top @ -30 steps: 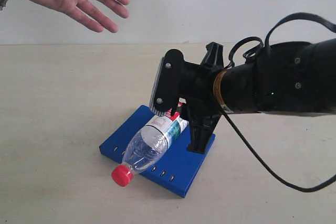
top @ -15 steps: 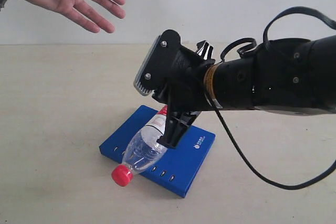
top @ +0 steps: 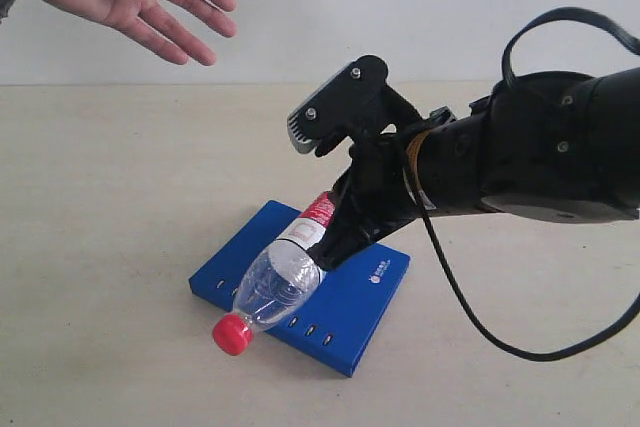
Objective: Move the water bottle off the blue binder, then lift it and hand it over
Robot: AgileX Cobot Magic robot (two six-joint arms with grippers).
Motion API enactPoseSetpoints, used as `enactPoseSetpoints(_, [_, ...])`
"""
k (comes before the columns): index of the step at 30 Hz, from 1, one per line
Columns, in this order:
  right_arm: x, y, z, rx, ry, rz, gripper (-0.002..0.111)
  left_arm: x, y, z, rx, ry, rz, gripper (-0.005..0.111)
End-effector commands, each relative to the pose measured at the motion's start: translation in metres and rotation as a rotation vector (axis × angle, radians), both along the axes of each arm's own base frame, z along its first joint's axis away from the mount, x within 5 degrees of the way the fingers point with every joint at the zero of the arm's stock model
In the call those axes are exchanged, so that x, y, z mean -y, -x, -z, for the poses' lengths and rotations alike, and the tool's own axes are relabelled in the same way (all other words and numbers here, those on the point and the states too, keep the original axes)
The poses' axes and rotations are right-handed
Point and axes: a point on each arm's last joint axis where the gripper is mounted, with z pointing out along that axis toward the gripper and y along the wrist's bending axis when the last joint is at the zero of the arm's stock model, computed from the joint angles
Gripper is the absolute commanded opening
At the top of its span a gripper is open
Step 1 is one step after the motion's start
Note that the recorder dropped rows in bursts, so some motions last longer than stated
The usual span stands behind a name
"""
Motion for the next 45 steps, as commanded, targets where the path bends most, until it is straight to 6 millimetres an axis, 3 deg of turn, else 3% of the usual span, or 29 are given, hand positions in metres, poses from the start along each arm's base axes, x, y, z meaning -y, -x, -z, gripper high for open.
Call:
enactPoseSetpoints(1, [0.002, 0.0, 0.002, 0.034, 0.084, -0.056, 0.066, 0.0, -0.001, 0.001, -0.001, -0.006, 0.0, 0.004])
enactPoseSetpoints(3, [0.002, 0.0, 0.002, 0.054, 0.118, -0.087, 0.088, 0.0, -0.001, 0.001, -0.001, -0.006, 0.0, 0.004])
enactPoseSetpoints(4, [0.003, 0.0, 0.003, 0.067, 0.151, -0.109, 0.093, 0.0, -0.001, 0.001, -0.001, -0.006, 0.0, 0.004])
enactPoseSetpoints(10, [-0.003, -0.003, 0.013, 0.293, 0.46, -0.52, 0.094, 0.0, -0.001, 0.001, -0.001, -0.006, 0.0, 0.004])
enactPoseSetpoints(15, [-0.014, -0.002, 0.018, 0.464, 0.56, -0.762, 0.094, 0.0, -0.001, 0.001, -0.001, -0.006, 0.0, 0.004])
enactPoseSetpoints(21, [-0.012, -0.005, 0.03, 0.371, 0.544, -0.702, 0.094, 0.0, -0.001, 0.001, -0.001, -0.006, 0.0, 0.004])
enactPoseSetpoints(31, [-0.021, -0.006, 0.031, 0.408, 0.41, -0.702, 0.094, 0.0, -0.001, 0.001, -0.001, -0.006, 0.0, 0.004])
enactPoseSetpoints(37, [-0.029, -0.005, 0.023, 0.391, 0.183, -0.628, 0.094, 0.0, -0.001, 0.001, -0.001, -0.006, 0.0, 0.004])
enactPoseSetpoints(41, [-0.031, -0.005, 0.021, 0.242, -0.003, -0.469, 0.094, 0.0, -0.001, 0.001, -0.001, -0.006, 0.0, 0.004])
enactPoseSetpoints(45, [-0.029, -0.005, 0.023, 0.187, -0.029, -0.41, 0.094, 0.0, -0.001, 0.001, -0.001, -0.006, 0.0, 0.004])
